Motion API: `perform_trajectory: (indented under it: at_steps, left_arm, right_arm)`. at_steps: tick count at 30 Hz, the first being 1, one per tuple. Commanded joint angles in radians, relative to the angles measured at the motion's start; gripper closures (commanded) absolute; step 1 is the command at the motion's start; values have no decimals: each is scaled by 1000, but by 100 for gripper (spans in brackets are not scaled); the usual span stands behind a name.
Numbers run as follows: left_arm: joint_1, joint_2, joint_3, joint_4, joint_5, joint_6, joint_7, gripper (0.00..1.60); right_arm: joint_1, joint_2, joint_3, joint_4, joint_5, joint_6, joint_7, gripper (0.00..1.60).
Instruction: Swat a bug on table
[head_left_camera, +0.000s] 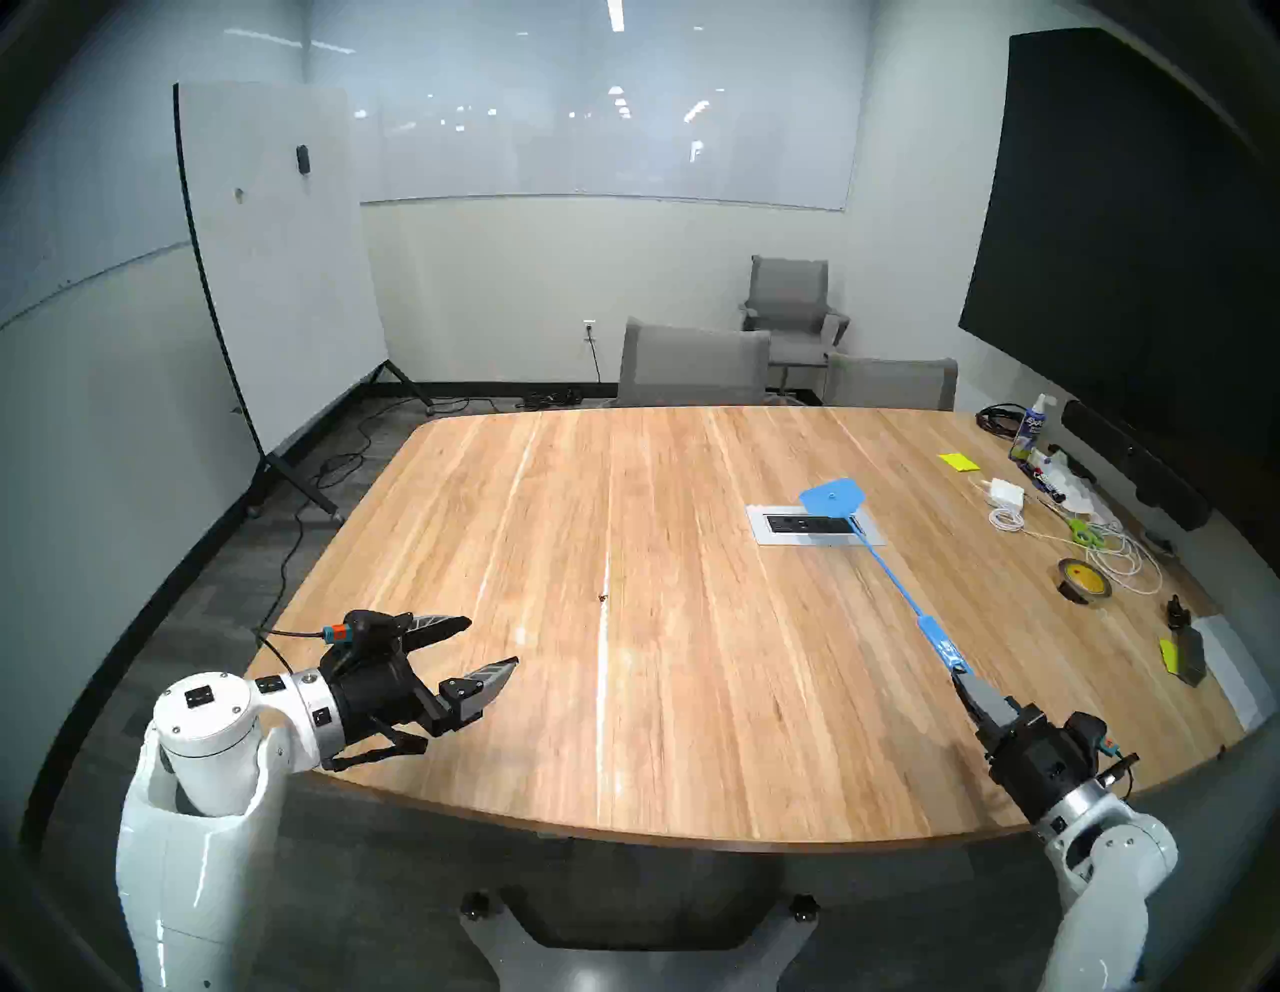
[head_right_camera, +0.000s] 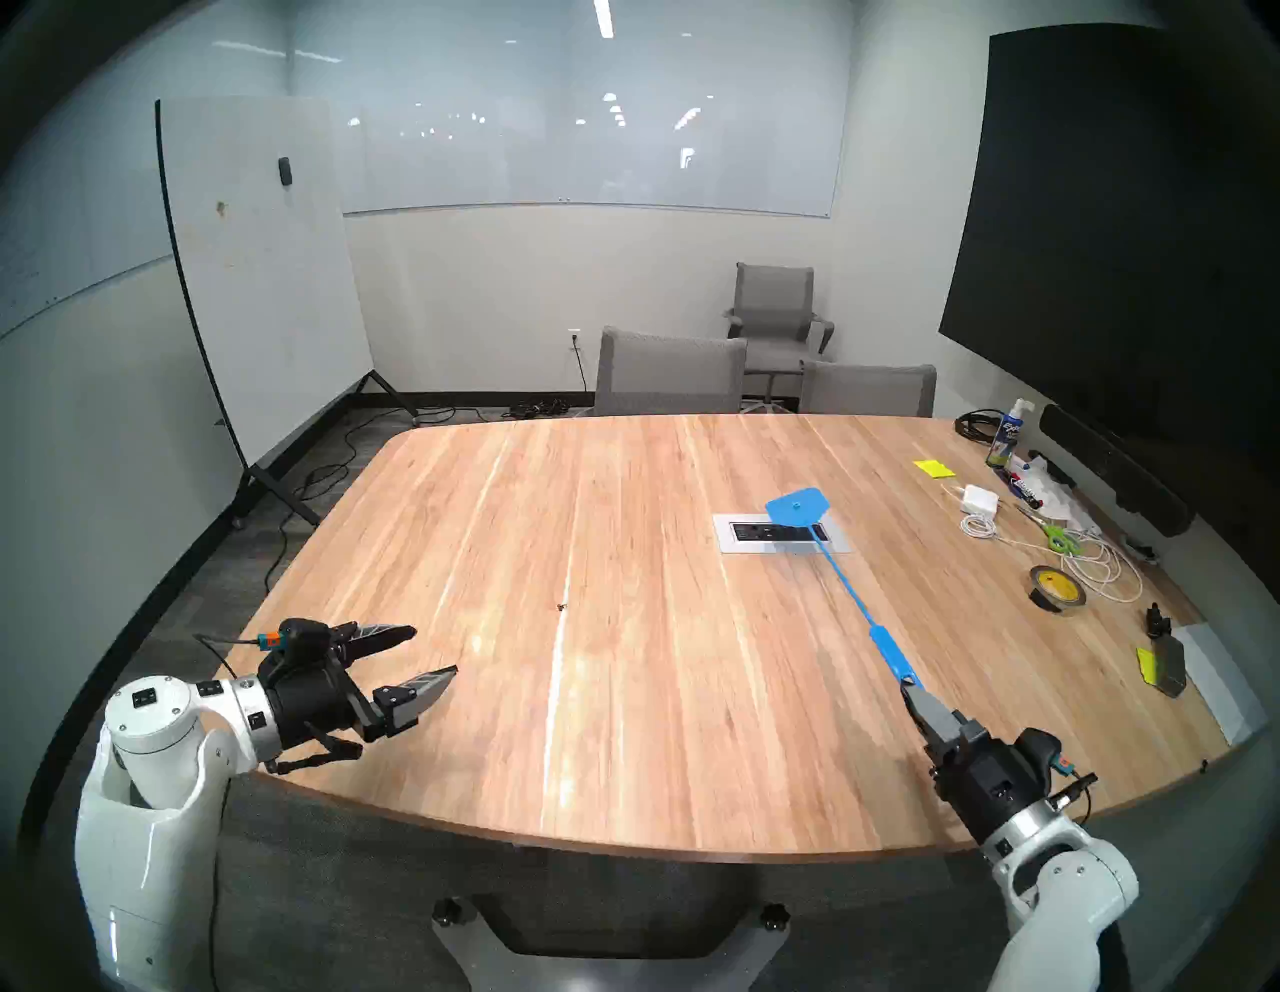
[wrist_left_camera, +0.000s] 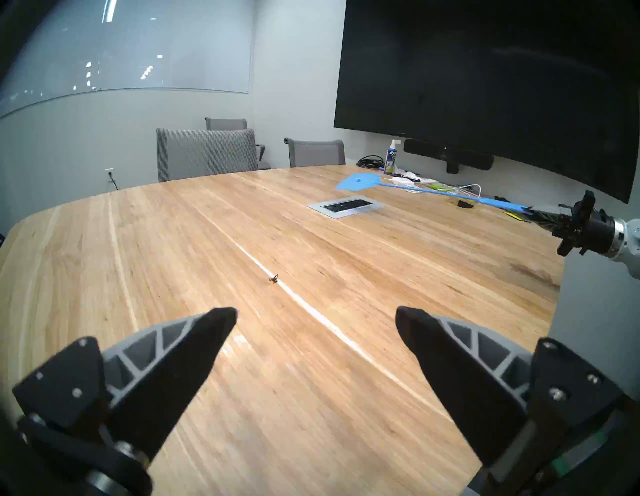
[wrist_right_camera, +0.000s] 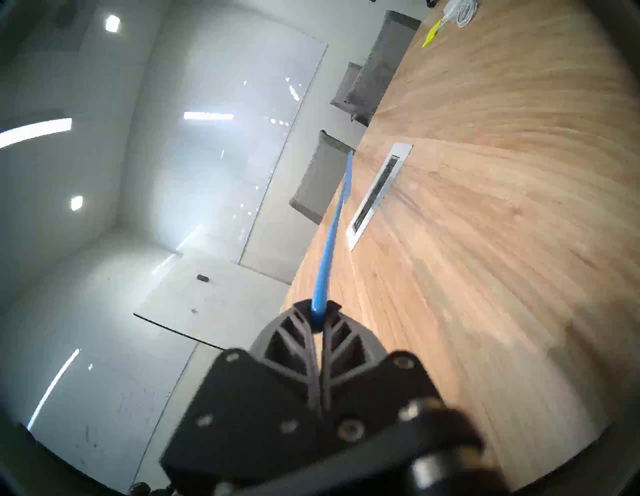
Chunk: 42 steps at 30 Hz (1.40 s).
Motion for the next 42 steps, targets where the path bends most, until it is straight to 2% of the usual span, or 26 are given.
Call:
perform_trajectory:
  at_steps: [1, 17, 42]
  left_arm:
    - [-1, 1, 0, -15, 0, 2, -1, 0]
    - [-2, 0, 0, -14, 1, 2, -3, 0]
    - [-2, -2, -2, -16, 4, 3, -5, 0]
  right_arm:
    - [79, 24, -2, 17, 25, 3, -10, 160]
    - [203, 66, -55, 95, 15, -33, -44, 160]
    - [277, 76, -146, 133, -16, -91, -35, 160]
